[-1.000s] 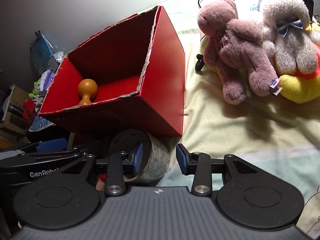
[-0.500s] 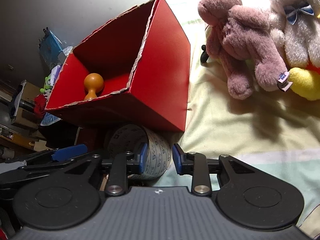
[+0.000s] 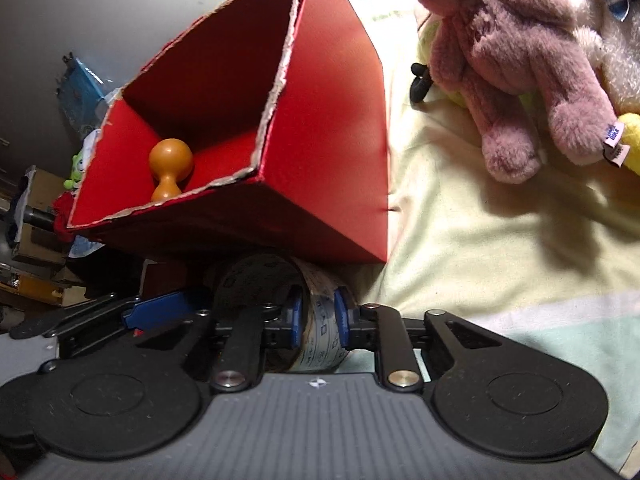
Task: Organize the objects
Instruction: 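Move the right gripper to the beige tape roll and grasp its rim, then lift the tape roll with the right gripper and carry it over the box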
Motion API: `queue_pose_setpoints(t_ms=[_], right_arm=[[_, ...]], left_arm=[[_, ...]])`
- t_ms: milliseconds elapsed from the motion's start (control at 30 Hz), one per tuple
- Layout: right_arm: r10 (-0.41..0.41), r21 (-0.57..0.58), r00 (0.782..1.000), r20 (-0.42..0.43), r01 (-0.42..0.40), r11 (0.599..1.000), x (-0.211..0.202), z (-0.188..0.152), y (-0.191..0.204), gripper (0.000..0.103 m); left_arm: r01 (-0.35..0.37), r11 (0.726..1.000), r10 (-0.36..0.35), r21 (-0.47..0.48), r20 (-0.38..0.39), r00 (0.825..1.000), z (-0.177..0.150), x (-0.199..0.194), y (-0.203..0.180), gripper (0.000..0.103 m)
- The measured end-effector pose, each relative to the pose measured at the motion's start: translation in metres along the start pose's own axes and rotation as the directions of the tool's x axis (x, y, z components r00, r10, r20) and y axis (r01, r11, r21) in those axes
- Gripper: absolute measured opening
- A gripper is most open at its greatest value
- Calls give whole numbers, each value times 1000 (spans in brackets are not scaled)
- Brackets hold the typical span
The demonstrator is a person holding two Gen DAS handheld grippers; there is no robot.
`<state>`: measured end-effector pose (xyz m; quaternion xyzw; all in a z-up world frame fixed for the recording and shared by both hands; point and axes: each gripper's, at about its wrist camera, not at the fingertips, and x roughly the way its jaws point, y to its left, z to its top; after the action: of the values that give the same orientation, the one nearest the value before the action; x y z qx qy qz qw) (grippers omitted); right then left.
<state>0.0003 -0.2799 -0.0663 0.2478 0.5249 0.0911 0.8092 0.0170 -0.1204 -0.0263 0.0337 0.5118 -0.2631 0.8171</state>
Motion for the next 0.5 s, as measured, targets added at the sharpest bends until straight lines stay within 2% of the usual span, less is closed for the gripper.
queue_pose_setpoints(t_ms=[67,133,200,333,500], right_arm=[[-11,1,1000,6,11,1000,-2,-1,0,15],[-21,2,1000,13,21,1000,-6,-4,0,14],[-22,13,1000,16,21,1000,-13,-7,-3,13],[-41,47,999,34,40,998,-33,-14,-13,13],[-76,86,993,89,69,994,-68,-24,-25,13]], left_arm=[[25,1000,-25,13,-34,999,-1,7,0,28],[33,999,-31,27,-57,998,-3,12,-1,25],[52,998,-49,32,-68,996,-5,13,-1,12],[140,989,-137,50,-70,988,-7,3,-8,10],[191,968,-192,164,-10,981,-6,-21,-33,11]])
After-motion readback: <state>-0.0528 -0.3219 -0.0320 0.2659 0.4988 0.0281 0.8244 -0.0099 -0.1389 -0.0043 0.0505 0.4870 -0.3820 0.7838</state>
